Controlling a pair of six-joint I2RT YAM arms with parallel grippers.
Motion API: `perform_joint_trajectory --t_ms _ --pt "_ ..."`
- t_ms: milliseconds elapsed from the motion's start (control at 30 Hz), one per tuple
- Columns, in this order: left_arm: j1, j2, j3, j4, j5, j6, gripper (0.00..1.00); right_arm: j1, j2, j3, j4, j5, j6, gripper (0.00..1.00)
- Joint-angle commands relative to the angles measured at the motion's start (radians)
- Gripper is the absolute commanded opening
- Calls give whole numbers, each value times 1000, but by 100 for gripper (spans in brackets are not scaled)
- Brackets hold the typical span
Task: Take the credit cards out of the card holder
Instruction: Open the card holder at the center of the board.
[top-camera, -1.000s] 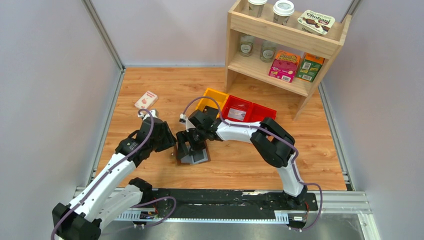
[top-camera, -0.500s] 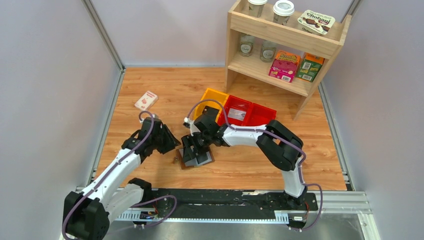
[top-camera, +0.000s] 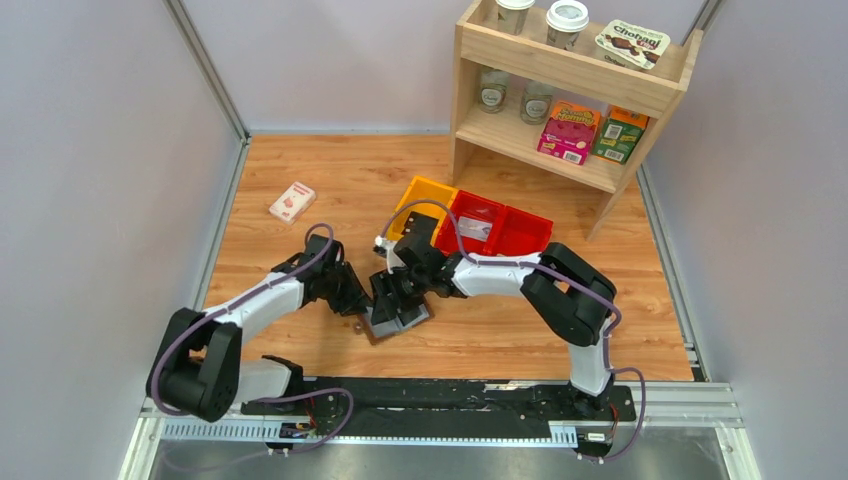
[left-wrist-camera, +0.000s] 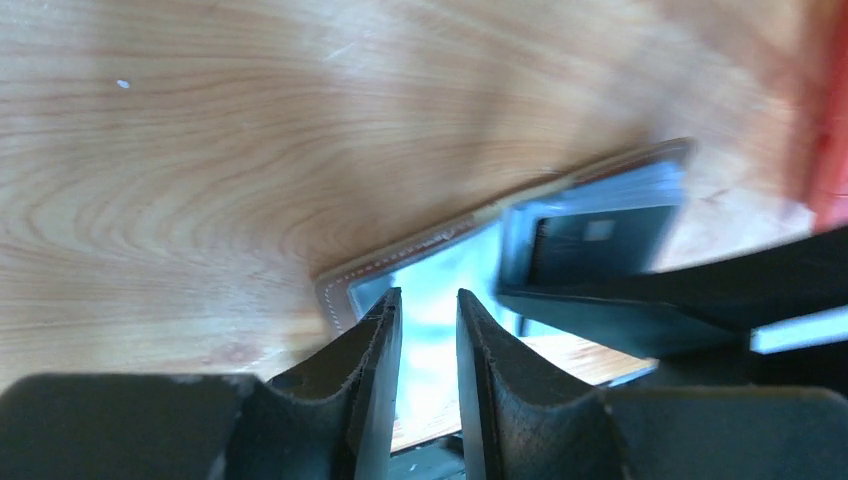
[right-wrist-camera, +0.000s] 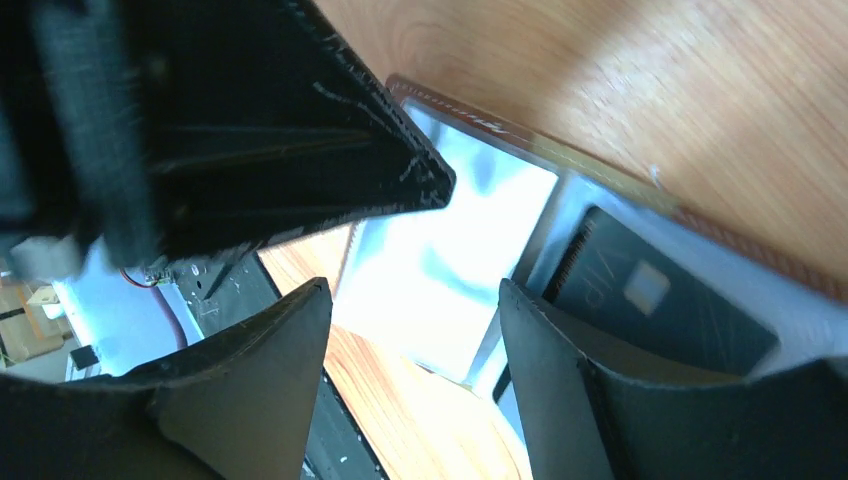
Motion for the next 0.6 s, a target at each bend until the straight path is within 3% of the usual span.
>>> perform_joint_trajectory --t_ms 0,367,567 --pt "4 85 11 -31 30 74 34 -31 -91 -51 -6 75 8 67" --pt "2 214 82 -27 29 201 28 -41 -212 -87 -78 173 -15 58" --pt "1 217 111 -34 26 247 28 -86 -182 -55 -169 262 -62 50"
